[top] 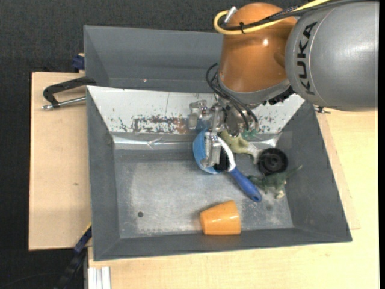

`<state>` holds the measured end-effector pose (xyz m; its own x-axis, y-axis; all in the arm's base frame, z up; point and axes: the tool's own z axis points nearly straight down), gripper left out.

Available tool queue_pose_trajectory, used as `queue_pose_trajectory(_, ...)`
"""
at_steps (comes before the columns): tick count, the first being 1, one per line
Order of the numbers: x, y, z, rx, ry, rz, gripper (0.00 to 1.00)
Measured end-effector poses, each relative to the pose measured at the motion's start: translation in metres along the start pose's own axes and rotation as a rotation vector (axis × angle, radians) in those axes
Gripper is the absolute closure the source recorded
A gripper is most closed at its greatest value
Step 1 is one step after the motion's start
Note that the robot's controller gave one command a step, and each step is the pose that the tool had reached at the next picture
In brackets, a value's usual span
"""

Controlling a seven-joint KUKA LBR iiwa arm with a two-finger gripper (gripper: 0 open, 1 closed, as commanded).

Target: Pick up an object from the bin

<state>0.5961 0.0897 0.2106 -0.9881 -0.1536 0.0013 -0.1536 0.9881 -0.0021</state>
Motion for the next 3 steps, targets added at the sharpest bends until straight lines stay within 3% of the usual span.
queue_pose_trajectory(1,0.014,-0.036,0.043,-0.002,0.002,-0.014,0.0)
queue_pose_trajectory(2,0.0,-0.04,0.119,-0.003,-0.019,-0.034,0.0)
queue_pose_trajectory(3,0.002,-0.044,0.131,-0.011,-0.031,0.136,0.0)
